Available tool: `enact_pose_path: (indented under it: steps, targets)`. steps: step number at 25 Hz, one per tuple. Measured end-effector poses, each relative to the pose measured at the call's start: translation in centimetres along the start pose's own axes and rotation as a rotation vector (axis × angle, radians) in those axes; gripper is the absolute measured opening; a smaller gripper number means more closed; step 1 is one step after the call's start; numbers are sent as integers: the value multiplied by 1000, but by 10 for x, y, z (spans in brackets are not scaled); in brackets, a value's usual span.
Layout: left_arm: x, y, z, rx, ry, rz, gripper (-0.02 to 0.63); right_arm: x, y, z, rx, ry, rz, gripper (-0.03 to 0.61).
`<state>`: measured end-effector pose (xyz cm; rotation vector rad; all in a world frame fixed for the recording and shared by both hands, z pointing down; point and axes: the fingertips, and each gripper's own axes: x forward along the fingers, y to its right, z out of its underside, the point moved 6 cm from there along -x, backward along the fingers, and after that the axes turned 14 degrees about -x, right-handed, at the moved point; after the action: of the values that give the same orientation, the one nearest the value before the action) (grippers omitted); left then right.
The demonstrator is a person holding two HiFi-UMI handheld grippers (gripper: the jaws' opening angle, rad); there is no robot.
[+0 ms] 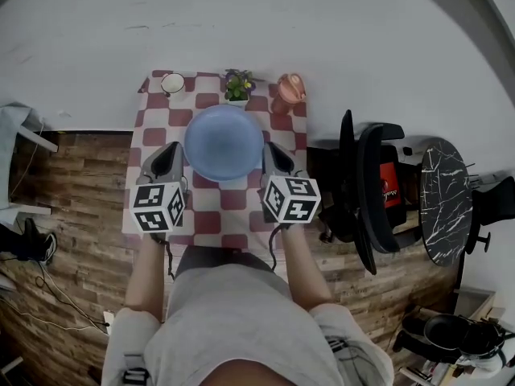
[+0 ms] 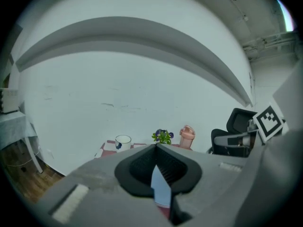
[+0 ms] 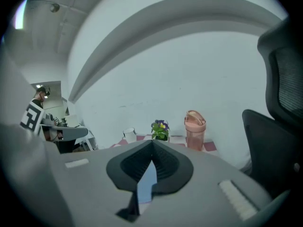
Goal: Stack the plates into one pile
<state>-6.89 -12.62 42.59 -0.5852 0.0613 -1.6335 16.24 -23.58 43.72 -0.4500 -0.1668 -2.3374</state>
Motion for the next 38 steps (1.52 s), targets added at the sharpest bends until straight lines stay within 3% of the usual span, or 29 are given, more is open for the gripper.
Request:
enact_pose_path:
  steps: [21, 29, 38]
  targets:
    - [-113, 68, -55, 86, 346, 72, 6, -127, -16, -77, -154, 358, 48, 0]
    - [-141, 83, -61, 97, 419, 94, 6, -159, -19, -84, -173, 425, 62, 0]
    - [-147, 93, -59, 106, 438, 101, 6, -174, -19, -84, -171, 442, 75, 0]
